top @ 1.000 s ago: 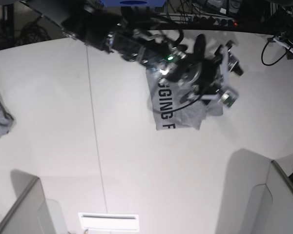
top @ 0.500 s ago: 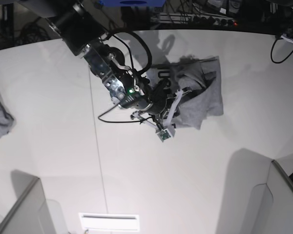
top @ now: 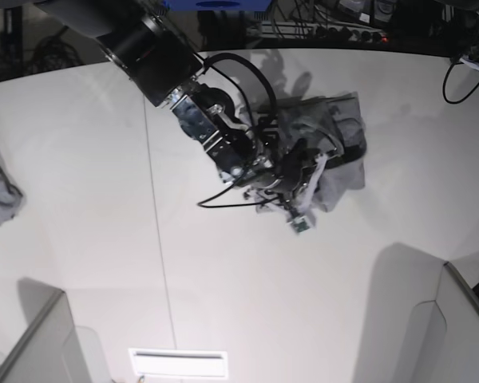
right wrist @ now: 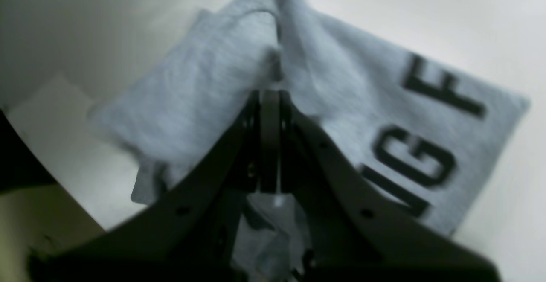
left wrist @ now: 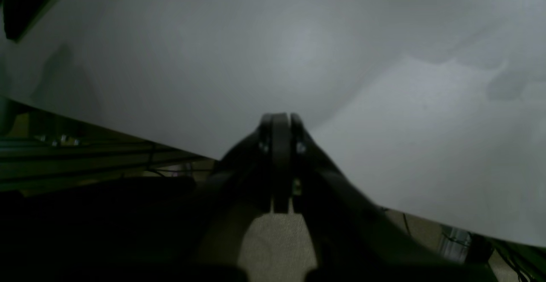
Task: Fold the T-shirt properly
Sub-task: 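Press and smooth the folded stack with the right gripper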
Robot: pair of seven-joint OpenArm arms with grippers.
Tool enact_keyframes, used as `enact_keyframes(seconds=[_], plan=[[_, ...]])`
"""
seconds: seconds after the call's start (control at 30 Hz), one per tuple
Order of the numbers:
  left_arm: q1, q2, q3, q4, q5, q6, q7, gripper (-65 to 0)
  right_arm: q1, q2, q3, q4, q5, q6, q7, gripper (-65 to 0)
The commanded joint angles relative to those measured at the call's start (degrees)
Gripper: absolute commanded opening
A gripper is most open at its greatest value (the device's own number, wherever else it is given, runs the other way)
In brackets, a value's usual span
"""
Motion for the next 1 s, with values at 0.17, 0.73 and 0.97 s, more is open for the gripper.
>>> enact_keyframes(seconds=[0.17,0.73,0.97], plan=[[0.33,-1.04,-0.25,0.60,-0.42,0.34,-0.82,-65.0,1.68,-1.87,-9.46,2.21,0.93,0.27,4.86,-65.0],[0.06,-1.21,-0.16,0.60,-0.42,0.34,-0.82,-65.0,-4.21,8.15,0.30,14.78,0.58,0.18,-7.27,-65.0],[-1.17,-1.04,-0.16,0.86,-0.42,0.34,-0.82,-65.0,-5.70,4.72,-4.62,12.06,0.58,0.18,-4.99,-65.0]])
